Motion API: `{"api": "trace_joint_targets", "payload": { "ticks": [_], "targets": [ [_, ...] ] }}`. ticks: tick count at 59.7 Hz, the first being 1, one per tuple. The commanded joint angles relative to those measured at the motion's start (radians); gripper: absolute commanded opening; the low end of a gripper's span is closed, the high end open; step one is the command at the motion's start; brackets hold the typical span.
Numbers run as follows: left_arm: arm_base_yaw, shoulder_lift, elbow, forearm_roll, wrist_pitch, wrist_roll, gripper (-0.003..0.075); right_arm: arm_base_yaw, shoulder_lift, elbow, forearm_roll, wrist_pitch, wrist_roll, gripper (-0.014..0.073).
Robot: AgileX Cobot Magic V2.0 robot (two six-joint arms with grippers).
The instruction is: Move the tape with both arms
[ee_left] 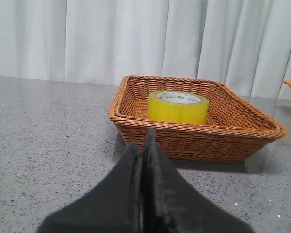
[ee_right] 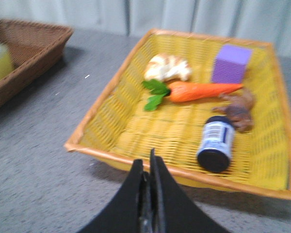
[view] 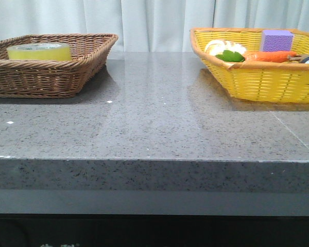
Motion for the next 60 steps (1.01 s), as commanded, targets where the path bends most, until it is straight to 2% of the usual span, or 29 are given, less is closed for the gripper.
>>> {"api": "trace_joint_targets", "payload": {
  "ticks": [1, 6, 16, 33, 60],
  "targets": [
    [0.003, -0.019, 0.038, -0.008, -0.082, -0.007, -0.002, -0.032, -0.102, 0.093, -0.002, -0.198, -0.014, -0.0069],
    [0.003, -0.019, 0.038, -0.008, -0.082, -0.007, -0.002, -0.051, -0.209, 0.201, 0.029, -0.274, -0.014, -0.0069],
    [0.003, -0.019, 0.038, -0.008, -0.082, -0.007, -0.002, -0.1, -0.371, 0.379, 0.054, -0.304, -0.014, -0.0069],
    [0.003, -0.019, 0.038, -0.008, -0.082, -0.007, -0.002, -0.112, -0.499, 0.562, 0.054, -0.39, -0.014, -0.0069],
    [0.003, -0.019, 0.038, -0.008, -0.082, -0.007, -0.002, -0.112, -0.497, 0.572, 0.058, -0.398, -0.014, -0.0069]
  ]
}}
